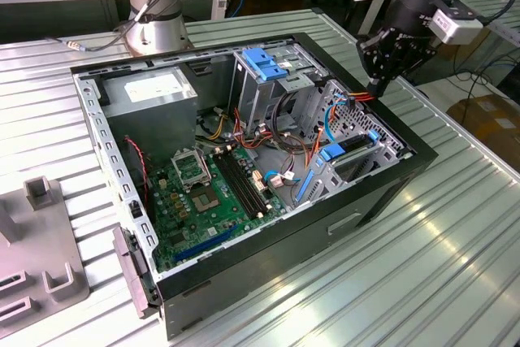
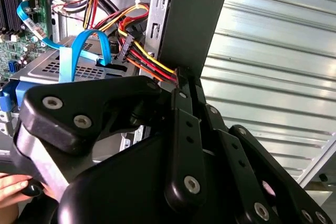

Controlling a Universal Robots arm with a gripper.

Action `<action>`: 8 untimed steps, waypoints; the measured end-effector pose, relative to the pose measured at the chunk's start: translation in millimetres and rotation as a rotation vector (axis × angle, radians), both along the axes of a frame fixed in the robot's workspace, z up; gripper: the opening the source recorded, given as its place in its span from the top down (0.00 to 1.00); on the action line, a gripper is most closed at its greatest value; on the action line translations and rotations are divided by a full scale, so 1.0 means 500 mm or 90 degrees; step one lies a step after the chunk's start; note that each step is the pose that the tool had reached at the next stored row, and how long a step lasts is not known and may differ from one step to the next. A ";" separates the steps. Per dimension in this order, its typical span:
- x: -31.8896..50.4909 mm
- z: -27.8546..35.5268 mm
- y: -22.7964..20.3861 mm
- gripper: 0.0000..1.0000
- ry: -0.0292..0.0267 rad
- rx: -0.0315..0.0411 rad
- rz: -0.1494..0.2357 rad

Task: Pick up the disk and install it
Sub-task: 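Insert the first disk wire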

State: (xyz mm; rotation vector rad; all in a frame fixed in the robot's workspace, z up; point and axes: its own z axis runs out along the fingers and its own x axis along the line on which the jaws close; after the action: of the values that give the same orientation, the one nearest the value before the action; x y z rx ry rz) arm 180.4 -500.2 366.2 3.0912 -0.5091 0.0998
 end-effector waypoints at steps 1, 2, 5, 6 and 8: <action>0.000 0.003 0.0000 0.84 0.0000 0.0000 0.000; 0.000 0.005 0.0000 0.84 0.0000 0.0000 0.000; 0.000 0.006 0.0000 0.84 0.0000 -0.0001 -0.003; 0.000 0.006 0.0000 0.84 0.0000 -0.0002 -0.010; 0.000 0.006 0.0000 0.84 0.0000 -0.0002 -0.020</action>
State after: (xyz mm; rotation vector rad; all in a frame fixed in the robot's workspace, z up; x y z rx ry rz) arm 180.4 -500.2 369.3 3.0816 -0.5571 0.0997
